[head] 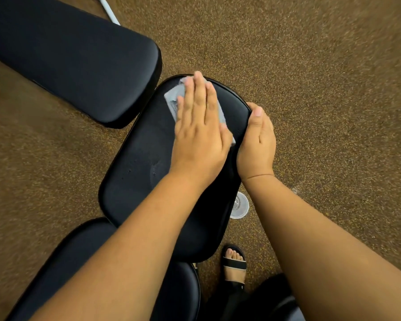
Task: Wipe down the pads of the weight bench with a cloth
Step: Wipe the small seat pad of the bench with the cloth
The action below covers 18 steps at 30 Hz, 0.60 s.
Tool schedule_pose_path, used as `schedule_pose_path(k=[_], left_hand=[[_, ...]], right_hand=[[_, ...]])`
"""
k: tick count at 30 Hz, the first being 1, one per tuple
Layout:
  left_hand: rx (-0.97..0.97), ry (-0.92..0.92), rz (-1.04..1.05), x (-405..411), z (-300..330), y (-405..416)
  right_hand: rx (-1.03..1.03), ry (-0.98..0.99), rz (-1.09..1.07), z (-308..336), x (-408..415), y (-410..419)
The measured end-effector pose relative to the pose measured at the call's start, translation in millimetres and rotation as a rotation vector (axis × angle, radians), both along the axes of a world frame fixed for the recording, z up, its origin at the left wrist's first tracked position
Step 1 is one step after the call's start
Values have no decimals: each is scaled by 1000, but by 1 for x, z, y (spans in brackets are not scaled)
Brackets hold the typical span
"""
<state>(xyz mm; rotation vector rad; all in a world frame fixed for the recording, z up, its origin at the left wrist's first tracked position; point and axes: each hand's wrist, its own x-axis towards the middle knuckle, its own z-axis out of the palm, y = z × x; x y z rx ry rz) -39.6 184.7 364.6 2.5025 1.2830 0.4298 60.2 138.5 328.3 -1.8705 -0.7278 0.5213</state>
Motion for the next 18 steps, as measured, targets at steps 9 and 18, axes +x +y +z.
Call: schedule_pose_path(k=[9, 18], left_hand=[[15, 66, -29, -69, -31, -72], [-60, -27, 162, -16, -2, 6]], right_hand=[[-31, 18, -12, 1, -1, -1], [-37, 31, -19, 1, 0, -2]])
